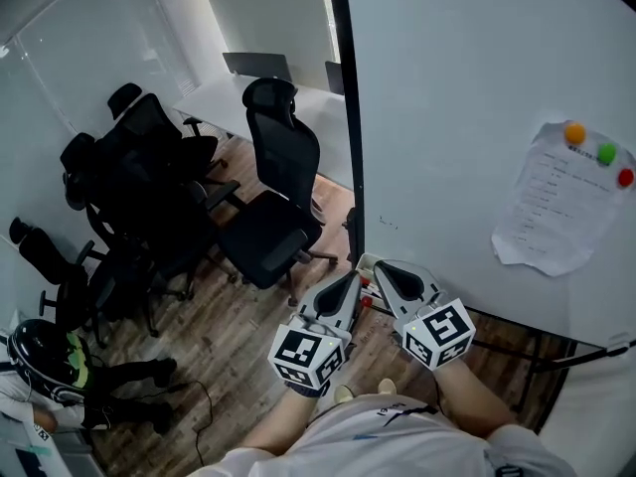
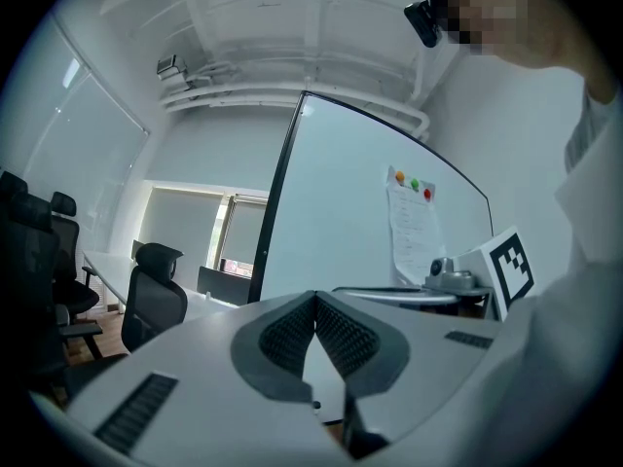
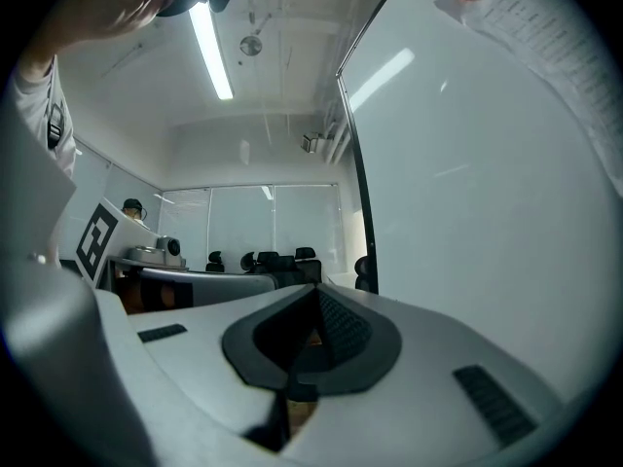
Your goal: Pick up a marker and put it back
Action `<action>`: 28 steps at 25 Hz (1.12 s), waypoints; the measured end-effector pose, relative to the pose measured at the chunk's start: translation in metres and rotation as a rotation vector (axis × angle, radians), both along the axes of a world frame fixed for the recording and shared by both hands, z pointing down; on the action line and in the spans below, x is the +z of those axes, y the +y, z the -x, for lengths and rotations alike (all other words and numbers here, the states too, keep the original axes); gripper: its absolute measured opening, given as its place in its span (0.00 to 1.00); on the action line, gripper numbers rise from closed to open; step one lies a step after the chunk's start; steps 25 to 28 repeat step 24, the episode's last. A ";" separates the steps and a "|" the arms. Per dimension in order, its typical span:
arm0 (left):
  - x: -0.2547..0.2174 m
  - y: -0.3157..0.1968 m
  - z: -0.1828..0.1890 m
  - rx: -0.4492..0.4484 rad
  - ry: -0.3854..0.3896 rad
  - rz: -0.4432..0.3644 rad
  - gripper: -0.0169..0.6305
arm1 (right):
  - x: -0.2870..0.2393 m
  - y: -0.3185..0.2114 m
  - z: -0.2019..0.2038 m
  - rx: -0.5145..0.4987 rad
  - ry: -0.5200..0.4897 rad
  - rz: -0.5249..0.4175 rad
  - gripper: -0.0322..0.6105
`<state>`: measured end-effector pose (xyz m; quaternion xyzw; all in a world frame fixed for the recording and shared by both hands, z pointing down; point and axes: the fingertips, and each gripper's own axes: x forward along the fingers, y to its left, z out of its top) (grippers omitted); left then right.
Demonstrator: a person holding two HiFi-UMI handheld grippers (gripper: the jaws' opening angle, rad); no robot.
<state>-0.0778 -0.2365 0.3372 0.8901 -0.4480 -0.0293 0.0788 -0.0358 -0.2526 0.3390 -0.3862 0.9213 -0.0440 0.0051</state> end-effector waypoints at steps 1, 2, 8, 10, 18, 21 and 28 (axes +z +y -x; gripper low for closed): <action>-0.001 0.000 0.001 0.000 0.001 -0.002 0.04 | -0.001 0.000 0.001 0.001 0.004 -0.003 0.07; -0.001 0.000 0.001 -0.001 0.002 -0.004 0.04 | -0.002 -0.001 0.001 0.001 0.008 -0.005 0.07; 0.003 0.000 0.001 -0.003 -0.001 0.001 0.04 | 0.003 0.000 0.002 -0.003 0.012 0.000 0.07; 0.004 0.001 0.002 -0.004 0.000 0.004 0.04 | 0.005 0.001 0.002 -0.002 0.012 0.006 0.07; 0.009 0.001 0.005 -0.005 0.008 0.014 0.04 | 0.007 0.001 0.002 0.009 0.029 0.005 0.07; 0.008 0.002 0.005 -0.005 0.010 0.011 0.04 | 0.006 0.002 0.002 0.009 0.034 0.001 0.07; 0.008 0.003 0.004 -0.005 0.010 0.009 0.04 | 0.011 0.003 0.002 0.008 0.031 0.010 0.07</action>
